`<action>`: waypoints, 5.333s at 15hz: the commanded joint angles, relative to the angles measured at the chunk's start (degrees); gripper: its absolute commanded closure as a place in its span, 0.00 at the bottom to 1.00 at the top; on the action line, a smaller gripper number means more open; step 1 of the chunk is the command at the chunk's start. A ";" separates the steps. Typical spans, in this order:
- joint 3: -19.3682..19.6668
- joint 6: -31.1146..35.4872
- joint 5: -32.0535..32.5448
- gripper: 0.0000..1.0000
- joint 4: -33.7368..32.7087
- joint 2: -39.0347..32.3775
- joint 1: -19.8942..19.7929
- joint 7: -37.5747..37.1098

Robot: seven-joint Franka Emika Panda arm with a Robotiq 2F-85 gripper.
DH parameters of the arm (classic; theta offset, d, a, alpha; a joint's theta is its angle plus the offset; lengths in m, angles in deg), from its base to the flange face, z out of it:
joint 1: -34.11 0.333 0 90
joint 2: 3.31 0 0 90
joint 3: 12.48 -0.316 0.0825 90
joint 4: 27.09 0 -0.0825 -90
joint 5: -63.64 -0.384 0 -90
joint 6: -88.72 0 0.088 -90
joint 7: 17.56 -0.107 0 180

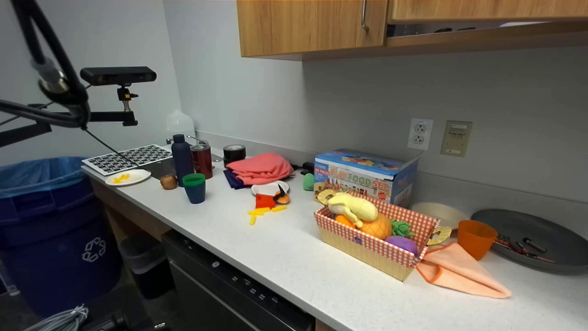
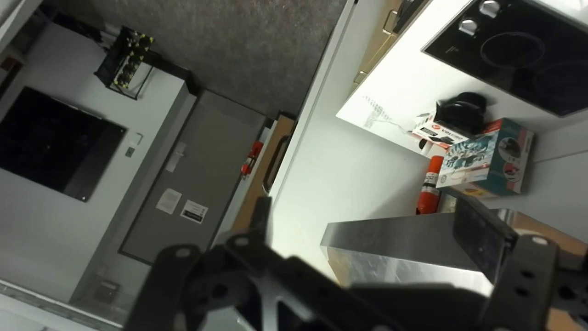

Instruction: Open the cupboard door

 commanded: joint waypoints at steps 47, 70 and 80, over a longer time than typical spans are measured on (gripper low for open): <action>-8.70 11.62 -35.02 0.00 -10.50 -9.53 6.61 30.70; 0.78 8.85 -9.48 0.00 -21.77 -16.91 -7.12 8.62; -1.23 12.27 -30.72 0.00 -13.46 -8.01 4.21 22.66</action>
